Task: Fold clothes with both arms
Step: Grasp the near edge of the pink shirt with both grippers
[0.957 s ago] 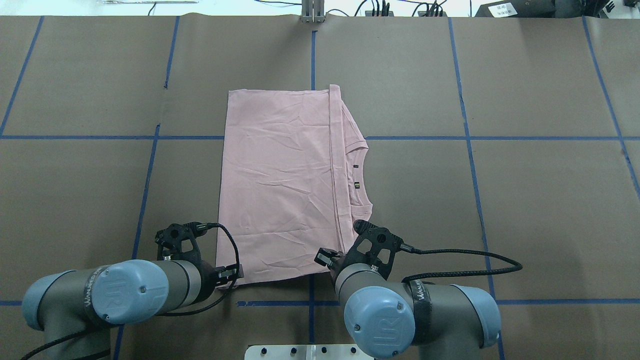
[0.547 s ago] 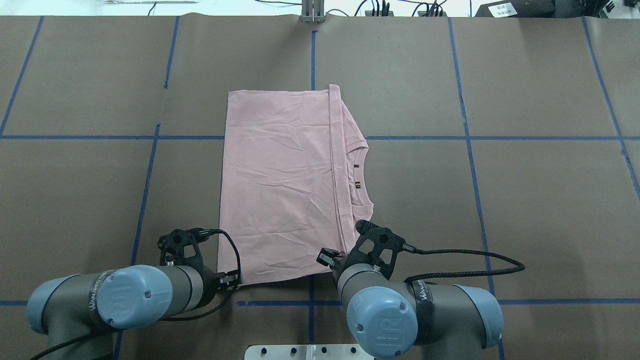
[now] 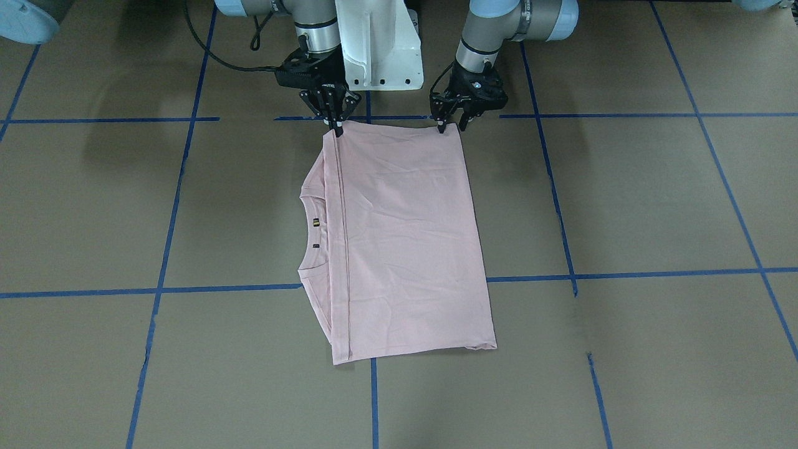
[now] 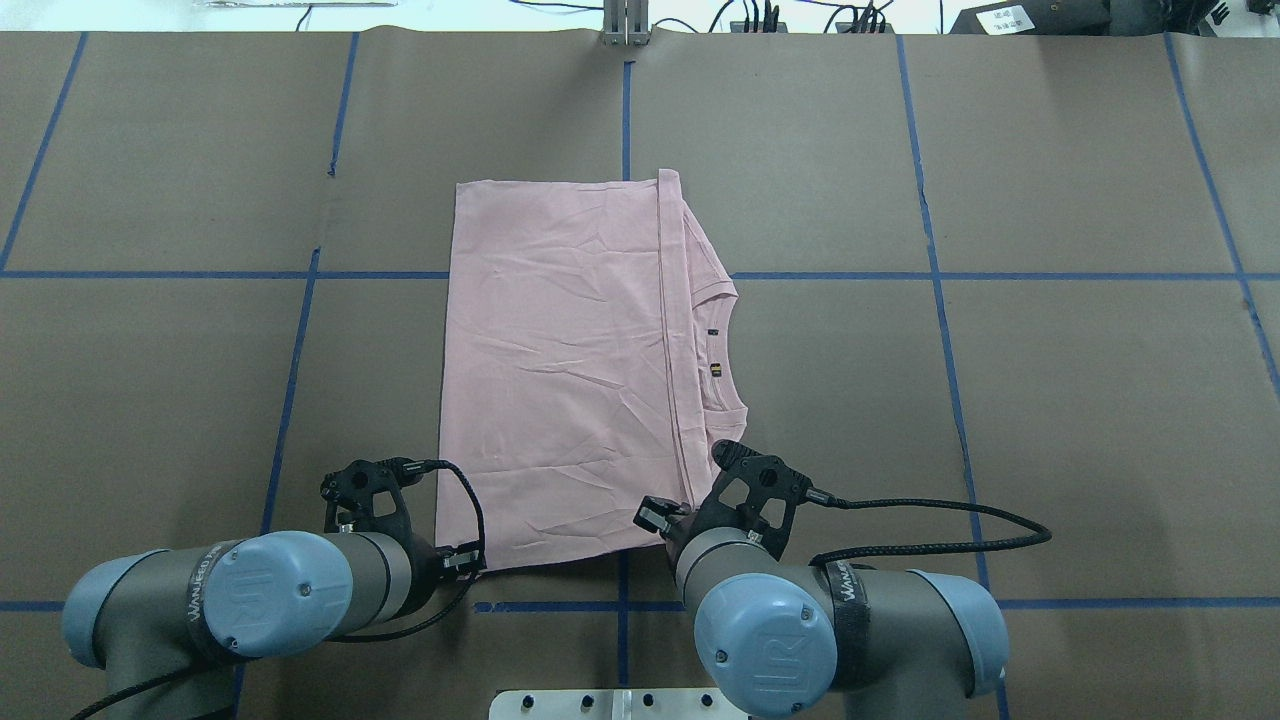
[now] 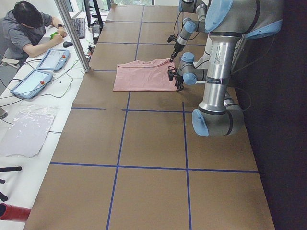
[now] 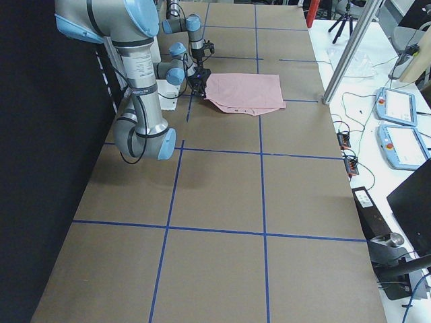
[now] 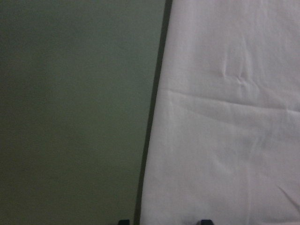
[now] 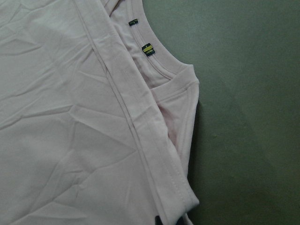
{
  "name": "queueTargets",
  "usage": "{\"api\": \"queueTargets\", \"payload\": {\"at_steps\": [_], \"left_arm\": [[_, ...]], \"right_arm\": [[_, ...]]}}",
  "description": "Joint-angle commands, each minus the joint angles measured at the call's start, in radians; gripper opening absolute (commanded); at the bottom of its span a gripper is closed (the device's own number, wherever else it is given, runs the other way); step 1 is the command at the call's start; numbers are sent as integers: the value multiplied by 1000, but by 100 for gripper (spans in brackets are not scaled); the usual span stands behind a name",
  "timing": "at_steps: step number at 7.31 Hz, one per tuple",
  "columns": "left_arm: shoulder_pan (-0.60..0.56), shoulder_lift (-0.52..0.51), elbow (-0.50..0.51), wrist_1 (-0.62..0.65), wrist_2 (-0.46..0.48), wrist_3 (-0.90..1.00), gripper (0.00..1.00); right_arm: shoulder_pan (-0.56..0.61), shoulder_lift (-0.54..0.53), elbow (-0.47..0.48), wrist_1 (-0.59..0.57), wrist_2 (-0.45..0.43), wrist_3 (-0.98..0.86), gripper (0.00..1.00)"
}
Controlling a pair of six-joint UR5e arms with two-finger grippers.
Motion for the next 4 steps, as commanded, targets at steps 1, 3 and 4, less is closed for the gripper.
{"api": "queueTargets", "payload": {"at_steps": [1, 3, 4], "left_arm": [[1, -3, 8, 0, 0, 0, 49], [3, -4, 8, -2, -2, 5, 7], [1, -4, 8, -2, -2, 8, 0]], "right_arm": [[0, 0, 0, 0, 0, 0, 0], [0, -3, 0, 0, 1, 0, 0], [0, -6, 0, 0, 0, 0, 0]]}}
